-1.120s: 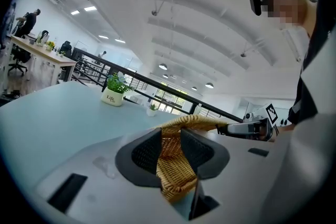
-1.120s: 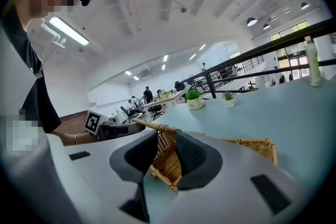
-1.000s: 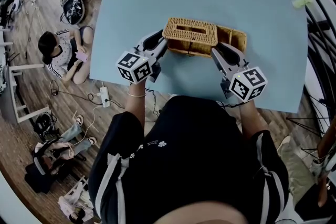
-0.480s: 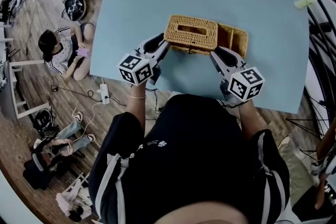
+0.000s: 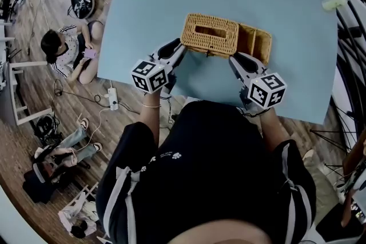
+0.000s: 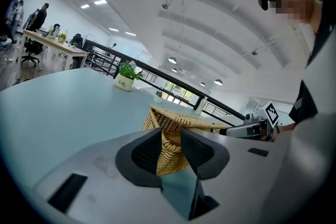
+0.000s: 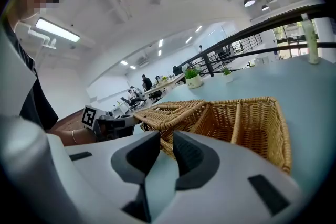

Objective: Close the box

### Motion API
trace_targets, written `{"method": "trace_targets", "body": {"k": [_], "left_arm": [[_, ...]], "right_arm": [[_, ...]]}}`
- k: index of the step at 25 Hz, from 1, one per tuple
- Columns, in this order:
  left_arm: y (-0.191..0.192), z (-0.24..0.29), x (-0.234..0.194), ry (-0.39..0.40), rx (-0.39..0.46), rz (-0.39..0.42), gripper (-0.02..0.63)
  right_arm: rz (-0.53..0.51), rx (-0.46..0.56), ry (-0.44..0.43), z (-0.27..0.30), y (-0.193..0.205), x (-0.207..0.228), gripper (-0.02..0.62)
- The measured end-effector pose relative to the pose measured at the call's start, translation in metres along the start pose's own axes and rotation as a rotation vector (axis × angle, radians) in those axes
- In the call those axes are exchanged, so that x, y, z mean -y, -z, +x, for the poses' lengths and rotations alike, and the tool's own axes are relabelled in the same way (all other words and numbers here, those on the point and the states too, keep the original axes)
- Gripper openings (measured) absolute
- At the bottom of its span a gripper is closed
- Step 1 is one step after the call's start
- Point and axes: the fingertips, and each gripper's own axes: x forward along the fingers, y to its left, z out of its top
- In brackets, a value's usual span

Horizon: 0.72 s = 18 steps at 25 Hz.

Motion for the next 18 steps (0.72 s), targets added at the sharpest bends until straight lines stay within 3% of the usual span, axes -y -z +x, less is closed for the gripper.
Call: {"method": "trace_targets", "body": {"k": [18], "left_arm": [[0.02,-0.007,-0.002,-0.039,-0.042,-0.012,0.114]], "right_arm": [[0.01,-0.012,0.011,-0.003,0.004,0.002,0.071]]}}
